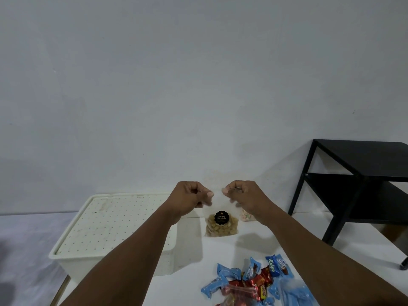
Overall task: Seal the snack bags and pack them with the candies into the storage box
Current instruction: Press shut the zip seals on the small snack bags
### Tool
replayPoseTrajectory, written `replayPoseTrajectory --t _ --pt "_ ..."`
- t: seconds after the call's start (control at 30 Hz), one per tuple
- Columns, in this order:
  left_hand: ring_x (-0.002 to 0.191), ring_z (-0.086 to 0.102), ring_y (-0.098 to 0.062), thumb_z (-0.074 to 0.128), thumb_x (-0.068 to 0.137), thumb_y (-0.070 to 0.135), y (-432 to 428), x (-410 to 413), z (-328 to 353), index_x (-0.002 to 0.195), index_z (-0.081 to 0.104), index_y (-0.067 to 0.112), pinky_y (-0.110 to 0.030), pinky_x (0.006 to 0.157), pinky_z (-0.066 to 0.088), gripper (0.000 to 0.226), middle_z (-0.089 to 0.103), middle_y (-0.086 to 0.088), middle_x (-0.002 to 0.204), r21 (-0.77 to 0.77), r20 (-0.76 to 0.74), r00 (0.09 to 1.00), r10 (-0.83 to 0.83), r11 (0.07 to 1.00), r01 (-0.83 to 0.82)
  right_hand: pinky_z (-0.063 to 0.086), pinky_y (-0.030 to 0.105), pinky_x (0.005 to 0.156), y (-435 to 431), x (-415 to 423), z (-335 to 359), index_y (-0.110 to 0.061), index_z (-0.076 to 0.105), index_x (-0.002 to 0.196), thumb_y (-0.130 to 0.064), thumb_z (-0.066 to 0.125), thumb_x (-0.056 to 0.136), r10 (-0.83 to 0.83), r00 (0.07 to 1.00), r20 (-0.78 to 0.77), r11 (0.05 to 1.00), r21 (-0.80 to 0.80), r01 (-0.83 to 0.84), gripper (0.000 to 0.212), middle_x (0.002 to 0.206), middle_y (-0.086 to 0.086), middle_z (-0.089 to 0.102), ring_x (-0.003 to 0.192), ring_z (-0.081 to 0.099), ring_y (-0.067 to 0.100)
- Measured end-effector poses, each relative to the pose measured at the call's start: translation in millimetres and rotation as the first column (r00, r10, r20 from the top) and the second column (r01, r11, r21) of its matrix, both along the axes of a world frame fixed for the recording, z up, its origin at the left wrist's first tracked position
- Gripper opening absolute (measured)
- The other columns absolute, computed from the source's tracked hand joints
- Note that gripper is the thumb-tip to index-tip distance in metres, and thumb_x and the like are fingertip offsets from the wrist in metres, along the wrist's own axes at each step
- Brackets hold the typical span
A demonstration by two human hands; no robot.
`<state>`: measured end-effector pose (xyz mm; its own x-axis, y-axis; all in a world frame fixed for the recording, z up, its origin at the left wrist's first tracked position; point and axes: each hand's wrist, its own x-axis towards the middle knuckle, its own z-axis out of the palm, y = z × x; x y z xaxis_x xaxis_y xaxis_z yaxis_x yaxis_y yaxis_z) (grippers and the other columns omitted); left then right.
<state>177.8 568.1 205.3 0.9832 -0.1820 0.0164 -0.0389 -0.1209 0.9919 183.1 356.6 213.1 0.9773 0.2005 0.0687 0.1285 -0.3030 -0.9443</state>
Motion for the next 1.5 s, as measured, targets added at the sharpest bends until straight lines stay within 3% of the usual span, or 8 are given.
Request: replayPoseTrajectory --t 0.23,0.33,0.7,0.93,1.07,1.23,1.37,1.5 --pt "0.084 0.076 -0.019 0.077 0.084 0.031 -5 -2 4 0.097 0.071 0.006 -0.028 0.070 0.049 0.029 0.072 -0.003 0.083 0.030 -0.030 0.999 -0.009 0.999 0.010 0.045 0.024 0.065 4 4 7 -0.013 0.074 0.082 -0.032 0.071 0.088 -0.013 0.997 0.072 0.998 -0.068 0.018 0.021 0.067 0.001 0.067 0.060 0.057 0.004" --pt "0.081 0.076 -0.019 0.075 0.087 0.027 -6 0 5 0.092 0.070 0.007 -0.027 0.067 0.046 0.022 0.070 -0.001 0.082 0.075 0.024 1.000 -0.009 0.997 0.007 0.048 0.026 0.065 3 0 6 -0.016 0.075 0.088 -0.038 0.071 0.087 0.031 0.999 0.031 0.998 -0.058 -0.029 0.022 0.080 0.008 0.073 0.070 0.064 0.011" --pt "0.079 0.075 -0.016 0.075 0.086 0.028 -8 -5 5 0.090 0.069 0.011 -0.026 0.067 0.047 0.019 0.072 0.003 0.081 0.141 0.006 0.999 -0.034 0.989 0.033 0.044 0.020 0.065 0 -2 2 -0.015 0.074 0.087 -0.025 0.071 0.088 0.013 0.998 0.064 0.993 -0.117 -0.005 0.010 0.081 0.011 0.074 0.065 0.062 0.002" --pt "0.077 0.070 -0.024 0.073 0.086 0.033 -2 -1 -2 0.080 0.069 0.020 -0.037 0.070 0.043 0.015 0.073 -0.002 0.078 0.178 0.030 0.999 -0.011 0.984 0.006 0.048 0.024 0.066 0 -4 2 -0.012 0.074 0.094 -0.022 0.068 0.091 0.018 1.000 -0.015 0.998 -0.067 -0.019 0.012 0.086 0.007 0.077 0.076 0.068 0.009" --pt "0.078 0.076 -0.017 0.075 0.086 0.030 -8 -4 -2 0.088 0.070 0.008 -0.032 0.068 0.046 0.023 0.074 -0.007 0.082 0.217 0.026 0.999 -0.026 0.976 0.020 0.048 0.020 0.065 -3 -4 -2 -0.012 0.074 0.086 -0.018 0.068 0.091 -0.011 0.999 0.042 0.993 -0.114 0.016 0.010 0.078 0.004 0.075 0.072 0.068 0.008" --pt "0.081 0.076 -0.022 0.075 0.087 0.017 -2 -2 -6 0.091 0.073 0.001 -0.038 0.077 0.055 0.016 0.076 -0.013 0.083 0.116 0.045 0.997 0.069 0.991 -0.074 0.045 0.014 0.058 -15 -1 -6 -0.009 0.073 0.087 -0.014 0.066 0.091 -0.100 0.995 0.025 0.993 -0.064 0.101 0.010 0.074 0.002 0.074 0.069 0.068 0.010" --pt "0.084 0.075 -0.025 0.077 0.086 0.018 1 -2 -10 0.085 0.071 -0.002 -0.037 0.082 0.057 0.021 0.077 -0.016 0.082 0.072 0.046 0.996 0.075 0.994 -0.079 0.048 0.029 0.066 -24 -2 -6 -0.009 0.072 0.091 -0.017 0.065 0.092 -0.076 0.996 -0.038 0.997 -0.035 0.075 0.011 0.078 0.003 0.074 0.074 0.068 0.012" --pt "0.085 0.076 -0.026 0.075 0.087 0.018 -2 0 -8 0.083 0.067 0.000 -0.039 0.081 0.056 0.020 0.076 -0.015 0.081 0.050 0.053 0.996 0.071 0.996 -0.073 0.048 0.026 0.064 -21 -4 -4 -0.008 0.071 0.089 -0.025 0.069 0.090 -0.042 0.999 -0.035 0.997 -0.064 0.040 0.017 0.076 0.003 0.072 0.071 0.064 0.011"
